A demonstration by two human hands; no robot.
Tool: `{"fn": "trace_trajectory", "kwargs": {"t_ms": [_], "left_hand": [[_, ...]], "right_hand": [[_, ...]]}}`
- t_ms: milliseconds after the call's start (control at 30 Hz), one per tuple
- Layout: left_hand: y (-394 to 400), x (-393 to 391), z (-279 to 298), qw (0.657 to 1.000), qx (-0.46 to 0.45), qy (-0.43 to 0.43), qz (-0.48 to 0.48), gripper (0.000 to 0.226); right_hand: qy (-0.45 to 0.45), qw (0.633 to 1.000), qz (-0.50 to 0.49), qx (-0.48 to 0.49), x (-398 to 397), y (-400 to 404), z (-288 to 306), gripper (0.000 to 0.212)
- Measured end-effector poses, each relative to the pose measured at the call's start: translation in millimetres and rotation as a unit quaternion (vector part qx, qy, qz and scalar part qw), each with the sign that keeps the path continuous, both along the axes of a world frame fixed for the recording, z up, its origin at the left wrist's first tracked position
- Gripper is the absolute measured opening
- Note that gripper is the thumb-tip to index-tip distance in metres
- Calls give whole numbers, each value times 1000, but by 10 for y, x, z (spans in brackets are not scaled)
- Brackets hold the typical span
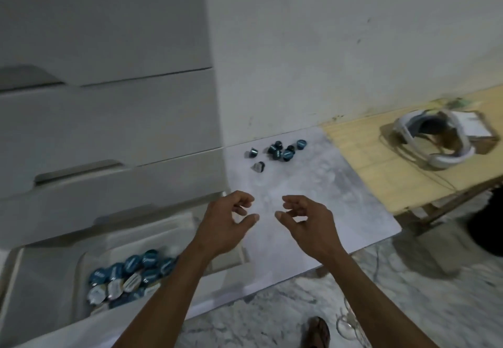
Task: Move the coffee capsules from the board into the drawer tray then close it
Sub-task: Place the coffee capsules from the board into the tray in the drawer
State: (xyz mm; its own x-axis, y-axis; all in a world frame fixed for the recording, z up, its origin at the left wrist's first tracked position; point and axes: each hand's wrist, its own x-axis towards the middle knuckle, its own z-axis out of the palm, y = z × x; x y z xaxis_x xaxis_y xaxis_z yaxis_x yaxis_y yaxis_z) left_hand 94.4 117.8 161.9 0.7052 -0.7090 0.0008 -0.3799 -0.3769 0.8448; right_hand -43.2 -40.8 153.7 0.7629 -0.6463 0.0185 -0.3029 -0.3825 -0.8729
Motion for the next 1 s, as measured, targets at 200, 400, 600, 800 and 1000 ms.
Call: {"fn": "trace_trajectory", "kwargs": {"t_ms": [200, 400, 600, 800, 1000], "left_hand": [[-1123, -152, -273, 999, 28, 10, 17, 27], [-1675, -191, -489, 994, 74, 38, 70, 27], [-1918, 193, -766, 984, 97, 24, 146, 29], [-2106, 705, -975, 968, 117, 11, 221, 39], [-2269, 1049, -1390, 966, 155, -3, 208, 64]], "right_hand": [[37, 999, -7, 4, -233, -1232, -219, 36], [70, 997, 25, -10, -89, -2093, -337, 33], [91, 994, 52, -12, 385, -2403, -555, 33], [118, 990, 69, -26, 940, -2523, -785, 37], [114, 990, 63, -56, 1475, -2535, -1165, 48]]}}
